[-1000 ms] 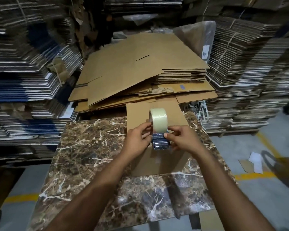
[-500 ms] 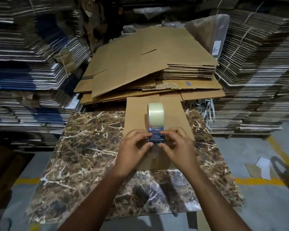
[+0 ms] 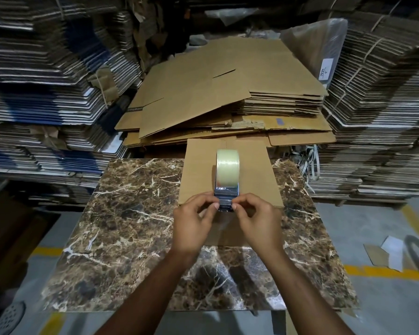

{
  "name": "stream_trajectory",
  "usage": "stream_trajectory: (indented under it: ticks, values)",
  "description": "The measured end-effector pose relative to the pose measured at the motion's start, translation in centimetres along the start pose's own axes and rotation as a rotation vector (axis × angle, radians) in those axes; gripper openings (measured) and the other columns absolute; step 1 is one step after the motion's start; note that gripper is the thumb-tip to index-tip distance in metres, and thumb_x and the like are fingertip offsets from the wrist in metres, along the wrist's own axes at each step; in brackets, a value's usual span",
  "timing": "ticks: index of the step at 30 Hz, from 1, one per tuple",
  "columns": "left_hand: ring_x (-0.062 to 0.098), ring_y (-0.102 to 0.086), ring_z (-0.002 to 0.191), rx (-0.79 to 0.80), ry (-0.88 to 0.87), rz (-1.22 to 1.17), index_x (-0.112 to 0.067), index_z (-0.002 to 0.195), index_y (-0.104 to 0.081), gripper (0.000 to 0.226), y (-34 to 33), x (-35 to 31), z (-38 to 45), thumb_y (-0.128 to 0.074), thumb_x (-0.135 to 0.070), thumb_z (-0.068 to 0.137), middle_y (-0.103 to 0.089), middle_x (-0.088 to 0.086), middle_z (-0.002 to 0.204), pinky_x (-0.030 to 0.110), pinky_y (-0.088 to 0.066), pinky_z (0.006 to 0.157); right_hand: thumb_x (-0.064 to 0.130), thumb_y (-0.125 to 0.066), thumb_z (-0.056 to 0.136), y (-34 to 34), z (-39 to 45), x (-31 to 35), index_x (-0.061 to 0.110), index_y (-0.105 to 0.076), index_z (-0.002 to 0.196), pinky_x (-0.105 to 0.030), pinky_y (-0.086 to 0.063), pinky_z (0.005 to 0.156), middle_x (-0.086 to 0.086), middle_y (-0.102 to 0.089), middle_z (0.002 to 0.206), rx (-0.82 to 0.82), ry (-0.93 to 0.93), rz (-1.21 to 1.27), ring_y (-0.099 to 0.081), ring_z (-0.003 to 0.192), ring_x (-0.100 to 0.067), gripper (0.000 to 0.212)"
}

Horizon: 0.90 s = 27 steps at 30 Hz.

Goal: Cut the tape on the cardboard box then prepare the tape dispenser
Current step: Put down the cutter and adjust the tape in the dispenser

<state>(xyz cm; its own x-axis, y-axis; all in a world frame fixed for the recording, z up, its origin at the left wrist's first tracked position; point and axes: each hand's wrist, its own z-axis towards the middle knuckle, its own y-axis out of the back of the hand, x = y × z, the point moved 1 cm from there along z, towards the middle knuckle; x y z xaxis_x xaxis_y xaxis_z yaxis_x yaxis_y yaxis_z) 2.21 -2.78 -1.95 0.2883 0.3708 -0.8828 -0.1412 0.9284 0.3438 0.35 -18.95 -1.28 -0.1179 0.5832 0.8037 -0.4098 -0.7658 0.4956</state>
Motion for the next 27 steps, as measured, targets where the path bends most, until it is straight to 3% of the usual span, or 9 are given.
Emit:
stream_trajectory:
  ticks: [6,10,12,17,20,22,25,27]
  values:
    - [-0.01,-0.068,0.1,0.06,0.053,-0.057,-0.02,0.094,-0.076,0.012,-0.1,0.0,0.2,-0.07,-0.009,0.091,-0.07,-0.023,0.104,0.012,-0.053,0.089,0.024,-0.078,0.082,0.9,1.2,0.0,0.028,-0.076,0.084,-0.021,-0.053,0.068,0.017,-0.075,0.081,0.123,-0.055,-0.019,-0.067,0.076,0.005,0.005]
    - [-0.011,-0.069,0.092,0.034,0.044,-0.036,-0.02,0.092,-0.073,0.011,-0.1,-0.2,0.2,-0.069,-0.01,0.092,-0.071,-0.025,0.095,0.01,-0.053,0.081,0.016,-0.081,0.078,0.7,1.6,0.1,0.025,-0.078,0.082,-0.023,-0.055,0.086,0.018,-0.061,0.127,0.12,-0.065,0.043,-0.066,0.105,0.004,0.011]
    - [-0.009,-0.069,0.094,0.028,0.059,-0.04,-0.023,0.091,-0.072,0.012,-0.3,0.0,0.2,-0.069,-0.012,0.092,-0.071,-0.029,0.095,0.015,-0.055,0.083,0.014,-0.081,0.078,0.3,1.6,-0.2,0.024,-0.078,0.081,-0.028,-0.058,0.09,0.01,-0.066,0.131,0.135,-0.111,0.103,-0.068,0.098,0.005,0.011]
    - [-0.005,-0.07,0.095,0.074,0.062,-0.035,-0.024,0.088,-0.071,0.011,-0.3,0.3,0.4,-0.071,-0.013,0.091,-0.073,-0.027,0.097,0.018,-0.056,0.078,-0.004,-0.075,0.081,0.6,2.0,-0.7,0.016,-0.075,0.081,-0.038,-0.052,0.104,-0.01,-0.058,0.143,0.293,-0.217,0.396,-0.066,0.118,-0.01,0.02]
    - [-0.007,-0.067,0.099,0.154,0.087,-0.106,-0.027,0.086,-0.07,0.015,-0.1,0.8,0.6,-0.07,-0.013,0.091,-0.074,-0.025,0.098,0.021,-0.055,0.083,-0.009,-0.072,0.082,1.2,2.4,-0.7,0.008,-0.074,0.083,-0.041,-0.047,0.11,-0.013,-0.05,0.149,0.425,-0.209,0.484,-0.059,0.12,0.003,0.017]
    - [-0.011,-0.064,0.099,0.205,0.098,-0.131,-0.029,0.085,-0.071,0.017,0.2,0.6,0.8,-0.069,-0.013,0.091,-0.076,-0.014,0.101,0.016,-0.051,0.083,-0.012,-0.07,0.081,1.6,2.6,-0.7,0.005,-0.073,0.082,-0.032,-0.046,0.11,-0.016,-0.046,0.151,0.496,-0.194,0.506,-0.053,0.117,0.016,0.017]
    - [-0.016,-0.06,0.095,0.293,0.12,-0.19,-0.019,0.085,-0.072,0.013,0.9,0.1,1.0,-0.069,-0.008,0.091,-0.076,0.006,0.106,0.004,-0.045,0.079,-0.015,-0.068,0.08,2.2,3.1,-0.5,0.008,-0.072,0.077,-0.009,-0.045,0.095,-0.018,-0.042,0.154,0.587,-0.185,0.529,-0.051,0.114,0.022,0.023]
    - [-0.016,-0.06,0.102,0.365,0.128,-0.216,-0.015,0.086,-0.073,0.01,1.3,-0.1,1.2,-0.069,-0.007,0.09,-0.075,0.007,0.11,0.003,-0.044,0.082,-0.016,-0.067,0.079,2.5,3.5,-0.4,0.006,-0.072,0.076,-0.007,-0.044,0.093,-0.016,-0.041,0.155,0.628,-0.188,0.549,-0.051,0.117,0.021,0.023]
